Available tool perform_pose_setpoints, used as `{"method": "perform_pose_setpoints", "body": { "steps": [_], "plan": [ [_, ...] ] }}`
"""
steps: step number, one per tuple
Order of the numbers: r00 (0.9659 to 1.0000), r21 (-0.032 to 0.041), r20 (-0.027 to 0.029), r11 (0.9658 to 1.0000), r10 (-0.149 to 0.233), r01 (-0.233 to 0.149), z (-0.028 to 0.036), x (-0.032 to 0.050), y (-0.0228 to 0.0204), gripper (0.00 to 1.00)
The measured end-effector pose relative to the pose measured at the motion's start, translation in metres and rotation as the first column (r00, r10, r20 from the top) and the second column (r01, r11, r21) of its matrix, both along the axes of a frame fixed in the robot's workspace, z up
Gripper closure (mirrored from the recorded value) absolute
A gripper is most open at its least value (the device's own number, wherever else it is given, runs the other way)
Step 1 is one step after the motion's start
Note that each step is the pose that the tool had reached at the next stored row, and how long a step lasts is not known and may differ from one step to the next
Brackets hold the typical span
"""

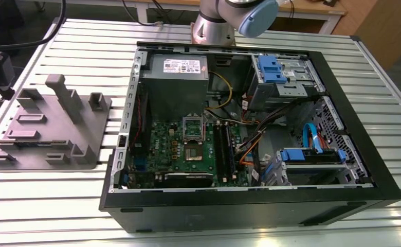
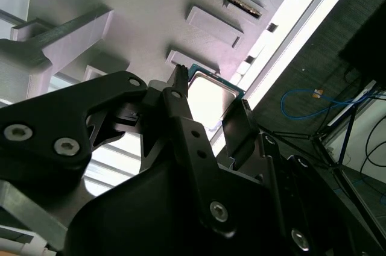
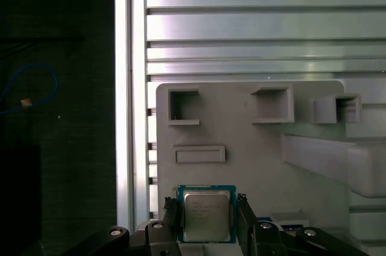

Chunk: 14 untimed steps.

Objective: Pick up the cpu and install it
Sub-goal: 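Pick up the cpu and move it towards the insertion slot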

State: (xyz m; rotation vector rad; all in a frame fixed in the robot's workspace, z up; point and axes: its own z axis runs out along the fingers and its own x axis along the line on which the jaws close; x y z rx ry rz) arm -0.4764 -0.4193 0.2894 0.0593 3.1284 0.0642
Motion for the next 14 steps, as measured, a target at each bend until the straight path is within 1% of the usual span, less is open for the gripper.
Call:
{"method": "perform_pose_setpoints", "body": {
  "steps": [14],
  "plan": [
    [1.0,-0.0037,0.0003,1.0,0.0,0.0,0.006,0.0,0.0001,0.53]
  ]
}}
